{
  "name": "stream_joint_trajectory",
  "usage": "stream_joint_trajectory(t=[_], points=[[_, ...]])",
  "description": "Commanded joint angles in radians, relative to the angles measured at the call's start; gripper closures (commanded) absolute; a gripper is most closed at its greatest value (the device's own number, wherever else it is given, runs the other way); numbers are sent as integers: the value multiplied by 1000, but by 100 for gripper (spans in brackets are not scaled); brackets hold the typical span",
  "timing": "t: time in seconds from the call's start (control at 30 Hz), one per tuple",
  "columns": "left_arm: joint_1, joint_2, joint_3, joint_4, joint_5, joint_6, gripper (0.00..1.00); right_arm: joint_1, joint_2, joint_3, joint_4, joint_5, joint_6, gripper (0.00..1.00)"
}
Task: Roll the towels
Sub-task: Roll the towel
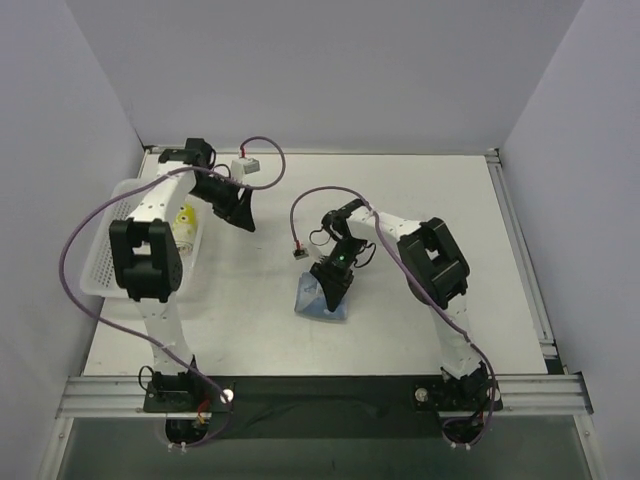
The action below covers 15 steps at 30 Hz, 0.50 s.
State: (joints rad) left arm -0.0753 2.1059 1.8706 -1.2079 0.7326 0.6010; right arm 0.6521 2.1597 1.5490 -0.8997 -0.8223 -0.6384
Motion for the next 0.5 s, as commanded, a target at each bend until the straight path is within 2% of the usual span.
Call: stream_joint_trajectory(t=[0.0, 0.03, 0.1, 0.17, 0.27, 0.33, 0.37, 0.47], points=[[-15, -252, -213, 189, -35, -67, 39, -37, 63, 57, -148, -101, 5, 100], [-21, -305, -275, 287, -33, -81, 39, -45, 93, 78, -169, -118, 0, 100], [-46, -441, -431, 349, -30, -67, 37, -62, 153, 114, -218, -156, -44, 97], [-144, -560, -522, 383, -59, 5, 36, -71, 201, 192, -321, -202, -84, 94], [-329, -696, -701, 465, -175, 75, 34, -81, 301, 307, -438, -239, -127, 91], [-412, -742, -816, 547, -254, 107, 32, -83, 382, 376, -563, -265, -194, 92], [-501, -759, -843, 574, -283, 120, 31, -82, 403, 420, -588, -276, -202, 92], [-639, -781, -910, 659, -370, 155, 29, -85, 451, 441, -624, -290, -205, 92]])
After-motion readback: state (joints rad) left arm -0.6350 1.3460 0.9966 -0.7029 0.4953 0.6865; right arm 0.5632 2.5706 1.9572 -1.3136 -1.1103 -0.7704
